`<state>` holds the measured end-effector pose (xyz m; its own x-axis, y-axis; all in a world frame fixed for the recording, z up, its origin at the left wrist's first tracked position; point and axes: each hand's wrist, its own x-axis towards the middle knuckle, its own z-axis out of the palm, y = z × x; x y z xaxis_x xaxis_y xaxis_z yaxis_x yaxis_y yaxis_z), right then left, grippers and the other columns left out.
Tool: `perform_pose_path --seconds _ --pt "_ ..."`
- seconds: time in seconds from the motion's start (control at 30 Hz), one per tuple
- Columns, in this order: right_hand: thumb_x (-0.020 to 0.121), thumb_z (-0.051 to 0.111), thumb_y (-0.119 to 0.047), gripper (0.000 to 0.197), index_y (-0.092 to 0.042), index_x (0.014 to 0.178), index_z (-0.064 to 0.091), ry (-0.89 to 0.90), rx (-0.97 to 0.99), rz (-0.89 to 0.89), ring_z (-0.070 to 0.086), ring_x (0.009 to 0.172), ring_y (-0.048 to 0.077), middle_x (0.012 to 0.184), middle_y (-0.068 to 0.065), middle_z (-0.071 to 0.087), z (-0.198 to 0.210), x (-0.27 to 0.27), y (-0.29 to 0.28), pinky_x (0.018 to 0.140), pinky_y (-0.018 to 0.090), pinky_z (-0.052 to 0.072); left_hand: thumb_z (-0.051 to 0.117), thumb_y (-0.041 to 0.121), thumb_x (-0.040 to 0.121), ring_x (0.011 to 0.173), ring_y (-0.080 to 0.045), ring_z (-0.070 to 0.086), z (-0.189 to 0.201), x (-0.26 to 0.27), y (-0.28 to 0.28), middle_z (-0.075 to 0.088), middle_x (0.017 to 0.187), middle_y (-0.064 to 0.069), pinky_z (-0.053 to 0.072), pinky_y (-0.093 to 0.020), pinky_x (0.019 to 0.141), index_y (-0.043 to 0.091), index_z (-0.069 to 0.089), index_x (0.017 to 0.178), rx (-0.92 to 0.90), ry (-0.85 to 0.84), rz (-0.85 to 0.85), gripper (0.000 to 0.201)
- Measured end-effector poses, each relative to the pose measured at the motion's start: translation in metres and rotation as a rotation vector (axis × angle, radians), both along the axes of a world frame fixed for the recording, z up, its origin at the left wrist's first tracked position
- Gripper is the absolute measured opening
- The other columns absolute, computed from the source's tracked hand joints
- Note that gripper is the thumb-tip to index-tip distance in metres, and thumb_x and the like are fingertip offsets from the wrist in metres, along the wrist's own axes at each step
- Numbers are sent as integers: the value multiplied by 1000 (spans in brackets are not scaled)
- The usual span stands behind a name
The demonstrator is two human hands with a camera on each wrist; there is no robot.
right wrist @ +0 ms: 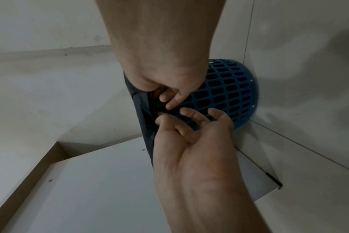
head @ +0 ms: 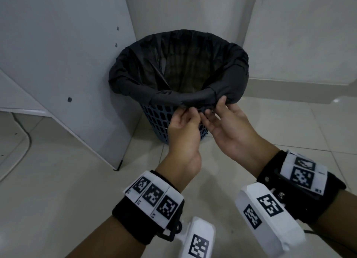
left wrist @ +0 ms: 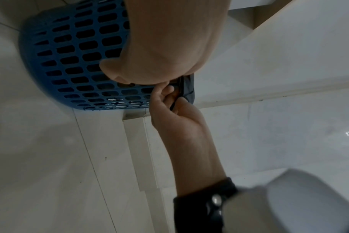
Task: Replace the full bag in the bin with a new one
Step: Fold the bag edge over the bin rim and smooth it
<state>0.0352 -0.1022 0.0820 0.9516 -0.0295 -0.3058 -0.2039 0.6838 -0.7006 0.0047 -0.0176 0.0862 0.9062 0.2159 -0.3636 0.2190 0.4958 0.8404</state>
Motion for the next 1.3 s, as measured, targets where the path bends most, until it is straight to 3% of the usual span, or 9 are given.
perform_pose_path --seconds 0.17,0.23,0.4,0.5,0.63,0.77,1.07,1.23,1.3 --pt "106 43 -17 31 -1 128 57 31 -73 61 61 101 26 119 20 68 1 3 0 87 33 60 69 42 90 75 14 66 3 -8 -5 74 94 17 50 -11 69 26 68 119 56 2 -27 33" --pt "106 43 -17 30 0 127 58 39 -66 69 60 99 24 116 18 67 0 4 -1 86 34 60 65 44 92 68 13 65 5 -3 -4 73 88 16 48 -11 67 23 72 114 83 -9 -24 31" --pt "104 49 -30 35 -6 129 55 88 -32 -78 66 100 22 116 10 65 -5 6 -11 79 33 61 57 39 99 96 7 65 7 -1 -5 72 97 21 48 -21 90 26 68 120 75 -17 -37 27" --pt "101 53 -35 40 -8 130 55 72 -61 -133 69 107 23 124 9 67 -2 13 -20 85 33 60 49 37 103 103 0 63 6 1 -8 69 101 21 50 -23 88 25 60 127 65 -43 -46 29" --pt "102 53 -27 34 -4 125 61 57 -62 -28 70 106 22 120 10 71 -4 13 -25 87 33 59 40 30 107 109 -4 66 3 3 -3 69 114 12 51 -26 93 20 51 136 66 -74 -9 32" --pt "97 57 -38 41 -5 120 64 122 -110 99 65 110 22 120 9 68 -14 0 -19 87 32 59 44 30 106 118 -12 63 -1 7 13 64 130 -1 50 -30 102 15 53 135 40 -91 97 34" --pt "95 50 -56 39 -28 118 62 61 -195 222 62 115 22 127 -2 63 -1 7 -12 100 46 52 59 41 97 112 -6 66 -7 1 30 70 116 11 50 -30 101 28 63 119 69 -102 151 26" --pt "91 49 -67 48 -37 128 54 67 -324 295 57 118 24 128 -8 60 -5 10 -11 96 48 53 62 47 93 117 -7 63 -9 2 38 67 124 13 50 -32 101 27 56 136 175 -105 138 47" --pt "90 47 -69 51 -38 131 54 48 -377 327 56 120 24 128 -12 60 -6 12 -11 100 49 50 58 49 95 106 0 65 -11 3 39 70 109 23 51 -29 94 34 62 122 206 -106 100 31"
